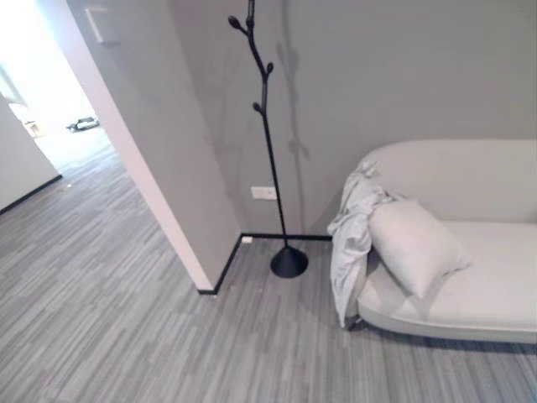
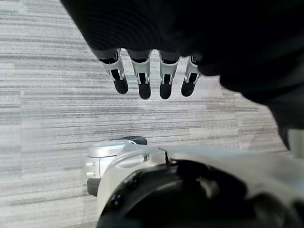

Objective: Hang the clothes on the sofa on the clothes rack.

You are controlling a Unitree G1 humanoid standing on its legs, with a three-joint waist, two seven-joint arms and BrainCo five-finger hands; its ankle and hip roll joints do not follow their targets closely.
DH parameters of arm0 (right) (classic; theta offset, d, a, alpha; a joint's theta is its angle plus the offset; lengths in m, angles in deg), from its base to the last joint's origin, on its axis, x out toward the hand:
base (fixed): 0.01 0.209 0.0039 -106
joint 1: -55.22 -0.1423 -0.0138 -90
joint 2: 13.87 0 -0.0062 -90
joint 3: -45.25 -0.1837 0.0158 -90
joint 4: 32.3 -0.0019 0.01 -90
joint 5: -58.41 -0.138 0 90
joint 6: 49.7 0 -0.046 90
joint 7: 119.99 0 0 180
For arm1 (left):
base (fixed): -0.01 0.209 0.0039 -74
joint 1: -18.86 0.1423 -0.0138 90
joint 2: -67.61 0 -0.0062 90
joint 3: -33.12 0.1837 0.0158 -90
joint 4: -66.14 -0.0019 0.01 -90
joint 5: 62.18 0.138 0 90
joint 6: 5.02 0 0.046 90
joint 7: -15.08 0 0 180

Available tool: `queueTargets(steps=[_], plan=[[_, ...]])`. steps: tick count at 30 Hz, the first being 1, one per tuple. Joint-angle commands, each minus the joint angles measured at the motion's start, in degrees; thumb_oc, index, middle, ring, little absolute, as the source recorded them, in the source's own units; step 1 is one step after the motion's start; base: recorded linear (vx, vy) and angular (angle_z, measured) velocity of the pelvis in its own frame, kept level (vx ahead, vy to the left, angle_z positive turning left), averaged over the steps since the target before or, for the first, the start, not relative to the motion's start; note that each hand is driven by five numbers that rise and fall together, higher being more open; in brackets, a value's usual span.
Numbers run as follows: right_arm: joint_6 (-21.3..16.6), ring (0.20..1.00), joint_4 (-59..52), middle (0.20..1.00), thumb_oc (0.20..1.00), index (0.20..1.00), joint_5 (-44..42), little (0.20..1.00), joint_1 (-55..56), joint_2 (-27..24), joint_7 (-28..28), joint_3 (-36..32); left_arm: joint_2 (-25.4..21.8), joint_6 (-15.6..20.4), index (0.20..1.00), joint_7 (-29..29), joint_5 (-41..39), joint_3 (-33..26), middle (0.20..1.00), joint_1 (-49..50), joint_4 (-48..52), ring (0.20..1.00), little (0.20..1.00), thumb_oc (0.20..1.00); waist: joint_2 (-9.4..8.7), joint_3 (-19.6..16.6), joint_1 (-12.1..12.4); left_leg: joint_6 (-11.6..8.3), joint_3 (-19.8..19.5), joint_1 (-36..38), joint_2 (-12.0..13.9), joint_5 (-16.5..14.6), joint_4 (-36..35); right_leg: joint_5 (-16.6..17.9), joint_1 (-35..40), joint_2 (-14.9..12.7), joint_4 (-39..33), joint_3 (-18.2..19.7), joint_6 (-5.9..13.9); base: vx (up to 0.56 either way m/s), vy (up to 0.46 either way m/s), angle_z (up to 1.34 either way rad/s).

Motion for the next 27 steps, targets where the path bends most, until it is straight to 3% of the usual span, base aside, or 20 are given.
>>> queueTargets(steps=[1, 3, 6, 10, 11, 12, 13, 14, 15, 17, 18, 19, 21, 22, 26, 27], plan=[[-1.1, 1.000, 1.3, 1.000, 1.000, 1.000, -2.8, 1.000, -3.8, 2.0, 0.1, -3.4, 2.0, 1.5, 1.000, 0.2, -5.1, -2.6, 1.000, -2.6, -3.6, 1.000, 1.000, 1.000, -1.56, 3.8, 0.1, 4.77, -1.4, 0.1, -4.4, -4.4, 1.6, 2.3, -8.0, -1.5, 7.9, 2.1, 1.81, 0.09, 0.003, -0.05], [-1.3, 1.000, 1.7, 1.000, 1.000, 1.000, -3.9, 1.000, -4.1, 2.0, 0.1, -4.3, 1.9, 1.8, 1.000, 0.4, -6.8, -3.7, 1.000, -2.6, -3.7, 1.000, 1.000, 1.000, -1.80, 3.6, -0.2, 4.77, -1.5, 0.6, -4.5, -4.8, 0.8, 4.3, -9.4, -1.2, 3.3, 1.8, 1.86, 0.12, -0.046, -0.10], [-0.9, 1.000, 2.3, 1.000, 1.000, 1.000, -5.4, 1.000, -4.8, 2.3, 0.6, -4.6, 1.6, 2.4, 1.000, -0.3, -9.4, -4.5, 1.000, -3.8, -4.2, 1.000, 1.000, 1.000, -2.50, 4.6, -1.2, 4.31, -3.9, 1.2, -4.7, -6.5, 1.6, 6.9, -13.8, 1.2, -8.6, 5.8, 3.46, 0.18, -0.078, -0.09], [-0.7, 1.000, 2.1, 1.000, 1.000, 1.000, -4.5, 1.000, -5.1, 2.7, 0.7, -3.3, 1.9, 2.5, 1.000, -0.5, -9.2, -3.9, 1.000, -4.3, -4.1, 1.000, 1.000, 1.000, -2.51, 4.6, -1.4, 3.19, -4.9, 4.0, -2.8, -8.0, 0.7, 6.8, -15.3, 1.4, -9.0, 4.4, 4.03, 0.31, -0.134, 0.12], [-0.8, 1.000, 2.0, 1.000, 1.000, 1.000, -4.5, 1.000, -4.4, 2.9, 0.5, -3.2, 1.9, 2.7, 1.000, -0.4, -8.3, -3.7, 1.000, -4.4, -4.0, 1.000, 1.000, 1.000, -3.17, 3.5, -1.3, 2.35, -5.9, 5.7, -1.8, -8.8, -0.4, 6.5, -14.6, 1.0, -9.0, 4.4, 4.03, 0.48, -0.201, 0.44], [-0.8, 1.000, 2.3, 1.000, 1.000, 1.000, -4.3, 1.000, -4.0, 3.2, 0.5, -3.0, 2.2, 2.8, 1.000, -0.5, -7.3, -3.4, 1.000, -4.0, -4.1, 1.000, 1.000, 1.000, -3.49, 1.9, -1.8, 1.46, -6.2, 7.8, 0.6, -9.1, -2.8, 9.1, -12.9, 1.0, -9.0, 4.8, 3.83, 0.68, -0.304, 0.79], [-0.7, 1.000, 2.4, 1.000, 1.000, 1.000, -4.0, 1.000, -3.9, 3.2, 0.5, -2.8, 2.1, 2.6, 1.000, -0.7, -7.3, -3.2, 1.000, -3.8, -4.1, 1.000, 1.000, 1.000, -3.57, 1.1, -2.4, 0.65, -6.5, 9.3, 2.8, -9.1, -4.2, 9.6, -13.3, 1.6, -8.5, 4.7, 3.36, 0.69, -0.380, 0.72], [-0.4, 1.000, 2.8, 1.000, 1.000, 1.000, -4.3, 1.000, -4.2, 3.2, 0.5, -2.9, 2.0, 2.4, 1.000, -1.0, -7.5, -2.7, 1.000, -4.6, -3.5, 1.000, 1.000, 1.000, -3.14, 0.2, -3.1, -0.90, -6.6, 9.1, 6.5, -8.8, -4.2, 7.9, -15.4, 2.4, -1.8, 4.5, 2.83, 0.56, -0.351, 0.34], [-0.5, 1.000, 3.1, 1.000, 1.000, 1.000, -4.1, 1.000, -4.0, 3.1, 0.5, -2.6, 2.1, 2.6, 1.000, -1.1, -7.9, -2.3, 1.000, -4.8, -3.3, 1.000, 1.000, 1.000, -2.76, -0.3, -3.3, -1.70, -7.3, 9.1, 8.4, -8.4, -4.2, 6.5, -16.0, 3.2, 0.3, 3.8, 2.12, 0.49, -0.334, 0.14], [-0.7, 1.000, 2.7, 1.000, 1.000, 1.000, -3.2, 1.000, -4.2, 2.9, 0.6, -1.7, 2.1, 2.6, 1.000, -1.3, -7.6, -1.7, 1.000, -4.9, -2.9, 1.000, 1.000, 1.000, -2.47, -0.6, -3.4, -2.36, -7.7, 9.1, 9.9, -7.5, -4.2, 5.2, -16.3, 3.6, 2.2, 2.0, 1.66, 0.33, -0.217, 0.52], [-1.1, 1.000, 1.5, 1.000, 1.000, 1.000, -1.2, 1.000, -4.9, 2.9, 0.9, 0.3, 2.3, 2.9, 1.000, -2.0, -7.7, -0.7, 1.000, -6.1, -2.1, 1.000, 1.000, 1.000, -1.76, -1.2, -3.2, -3.96, -8.9, 8.5, 13.4, -0.9, -3.9, 2.9, -15.9, 4.6, 3.7, -0.4, 0.70, 0.60, -0.391, 0.64], [-1.6, 1.000, 0.5, 1.000, 1.000, 1.000, -0.8, 1.000, -5.9, 2.9, 1.3, 1.9, 2.3, 3.2, 1.000, -2.3, -9.9, -0.9, 1.000, -7.1, 0.1, 1.000, 1.000, 1.000, -2.84, -1.1, -2.3, -4.27, -10.2, 3.5, 14.1, 6.9, 4.2, 1.2, -12.2, 5.7, 1.9, -1.0, -0.99, 0.59, -0.389, 0.57], [-1.7, 1.000, 0.4, 1.000, 1.000, 1.000, -0.7, 1.000, -6.3, 3.0, 1.5, 2.5, 2.3, 3.3, 1.000, -2.4, -10.6, -0.7, 1.000, -7.5, 0.9, 1.000, 1.000, 1.000, -3.70, -0.9, -1.9, -3.75, -10.3, 1.7, 13.6, 8.4, 7.4, 1.1, -10.4, 6.0, 1.0, -0.6, -1.52, 0.36, -0.245, 0.62], [-1.8, 1.000, 0.1, 1.000, 1.000, 1.000, -0.2, 1.000, -7.5, 2.4, 2.4, 3.5, 2.6, 3.6, 1.000, -2.7, -10.7, 1.1, 1.000, -9.0, 3.4, 1.000, 1.000, 1.000, -5.36, 0.3, -0.6, -2.07, -8.8, -1.2, 13.0, 10.5, 11.5, 0.8, -7.1, 6.2, -1.1, 0.1, -2.32, 0.38, -0.250, 0.55], [-1.2, 1.000, 1.2, 1.000, 1.000, 1.000, -0.7, 1.000, -8.4, 0.8, 3.0, 2.9, 4.2, 4.0, 1.000, -1.9, -11.1, 5.7, 1.000, -9.4, 9.7, 1.000, 1.000, 1.000, -6.01, 0.7, 1.4, -1.05, -8.9, -5.6, 6.3, 0.4, 7.2, -0.8, -1.6, 6.0, -5.1, 1.3, -2.23, 0.34, -0.077, -0.16], [-1.1, 1.000, 1.2, 1.000, 1.000, 1.000, -0.7, 1.000, -8.3, 0.8, 3.1, 3.0, 4.2, 4.1, 1.000, -1.7, -11.4, 6.6, 1.000, -9.1, 11.4, 1.000, 1.000, 1.000, -5.69, 0.8, 1.9, -1.51, -9.0, -7.6, 5.1, 0.9, 4.6, -1.3, -0.8, 6.3, -5.6, 1.1, -2.19, 0.26, 0.043, 0.10]])
